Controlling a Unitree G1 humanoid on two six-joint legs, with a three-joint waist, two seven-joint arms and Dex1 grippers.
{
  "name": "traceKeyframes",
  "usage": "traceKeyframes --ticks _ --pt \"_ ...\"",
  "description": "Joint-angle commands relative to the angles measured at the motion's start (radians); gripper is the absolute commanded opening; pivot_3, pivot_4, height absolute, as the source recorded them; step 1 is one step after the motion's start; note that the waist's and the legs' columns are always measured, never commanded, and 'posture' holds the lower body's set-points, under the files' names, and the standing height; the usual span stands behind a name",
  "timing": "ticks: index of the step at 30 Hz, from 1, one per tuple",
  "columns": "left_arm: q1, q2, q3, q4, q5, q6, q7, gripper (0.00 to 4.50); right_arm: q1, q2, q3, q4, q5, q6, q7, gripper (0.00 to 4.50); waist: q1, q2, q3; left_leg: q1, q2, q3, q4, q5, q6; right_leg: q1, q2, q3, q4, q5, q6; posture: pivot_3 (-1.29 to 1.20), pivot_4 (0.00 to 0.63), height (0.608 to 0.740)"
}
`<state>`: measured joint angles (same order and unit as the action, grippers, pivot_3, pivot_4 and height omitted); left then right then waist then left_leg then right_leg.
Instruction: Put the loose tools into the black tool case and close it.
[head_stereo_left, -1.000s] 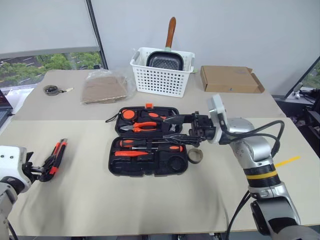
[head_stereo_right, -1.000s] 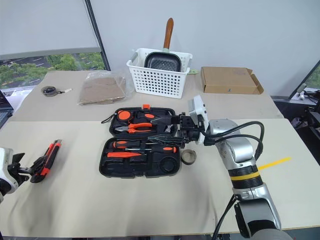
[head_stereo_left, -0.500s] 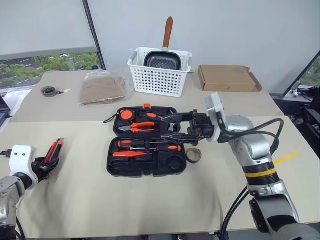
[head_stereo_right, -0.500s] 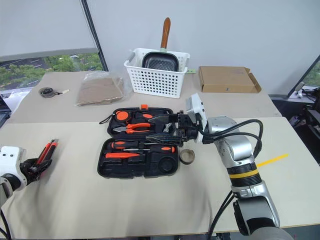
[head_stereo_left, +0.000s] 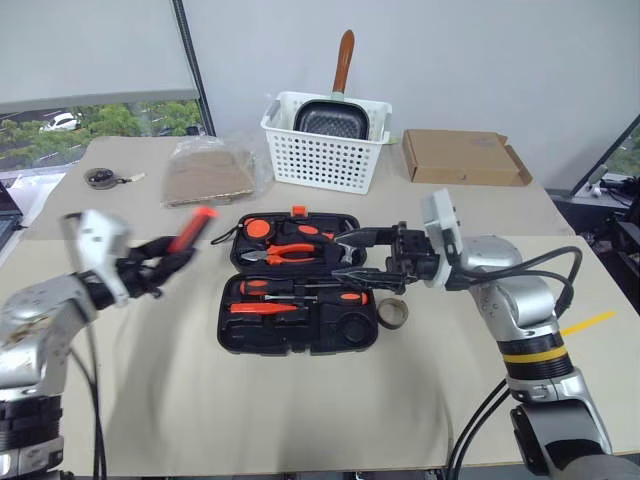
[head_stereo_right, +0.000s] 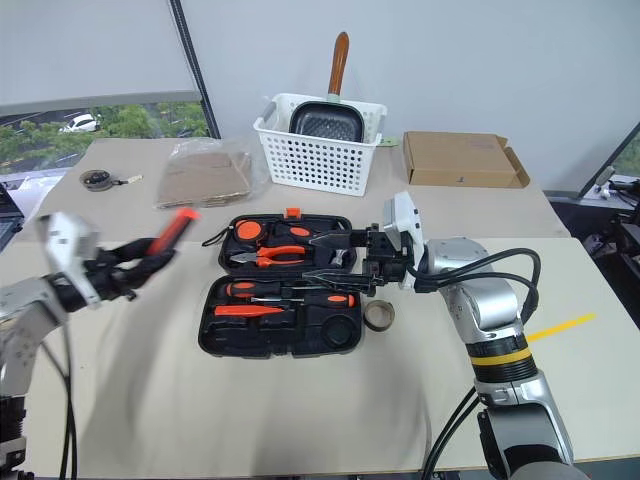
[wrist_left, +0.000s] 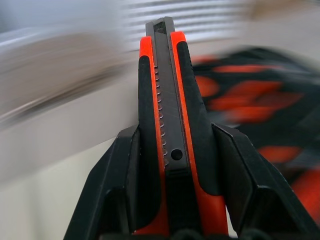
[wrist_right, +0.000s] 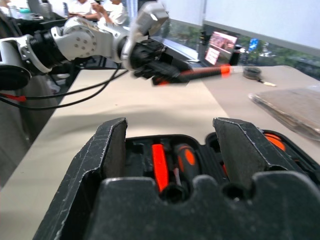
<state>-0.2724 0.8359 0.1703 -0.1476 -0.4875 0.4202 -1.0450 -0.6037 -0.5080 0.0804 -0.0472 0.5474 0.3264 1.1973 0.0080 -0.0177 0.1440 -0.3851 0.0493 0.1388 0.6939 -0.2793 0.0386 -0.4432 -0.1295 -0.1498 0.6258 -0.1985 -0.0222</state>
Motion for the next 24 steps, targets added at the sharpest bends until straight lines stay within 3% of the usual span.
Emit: traceKeyframes --ticks 1,8,13,24 --pt "-0.050 0.036 -0.149 0.052 0.133 -0.195 -0.153 1.71 0.020 -0.020 -0.042 -0.036 -0.007 -0.029 -0.011 3.20 -0.003 0.000 0.000 0.001 0.000 0.001 0.000 0.001 0.001 0.000 0.001 0.000 0.000 -0.001 0.001 0.00 0.150 0.700" --pt "-0.091 0.040 -0.325 0.112 0.254 -0.325 -0.299 1.71 0.086 -0.041 -0.064 -0.083 -0.018 -0.043 -0.038 3.20 -0.006 0.000 0.000 0.000 0.003 0.000 -0.001 0.002 -0.001 -0.003 0.006 0.000 0.001 -0.002 0.000 0.00 0.150 0.700" --pt "-0.081 0.025 -0.368 0.108 0.287 -0.327 -0.304 1.71 0.134 -0.072 -0.081 -0.114 -0.011 -0.039 -0.046 3.20 0.002 0.000 0.000 -0.001 0.002 0.000 0.001 -0.003 0.008 -0.003 0.003 0.002 0.001 -0.002 0.001 0.00 0.150 0.700" --pt "-0.127 -0.009 -0.406 0.103 0.332 -0.337 -0.306 1.71 0.149 -0.084 -0.062 -0.093 -0.040 -0.071 -0.035 3.20 0.005 0.000 0.000 0.001 0.002 -0.001 0.001 -0.003 0.010 0.000 0.003 0.001 0.001 -0.002 0.001 0.00 0.150 0.700"
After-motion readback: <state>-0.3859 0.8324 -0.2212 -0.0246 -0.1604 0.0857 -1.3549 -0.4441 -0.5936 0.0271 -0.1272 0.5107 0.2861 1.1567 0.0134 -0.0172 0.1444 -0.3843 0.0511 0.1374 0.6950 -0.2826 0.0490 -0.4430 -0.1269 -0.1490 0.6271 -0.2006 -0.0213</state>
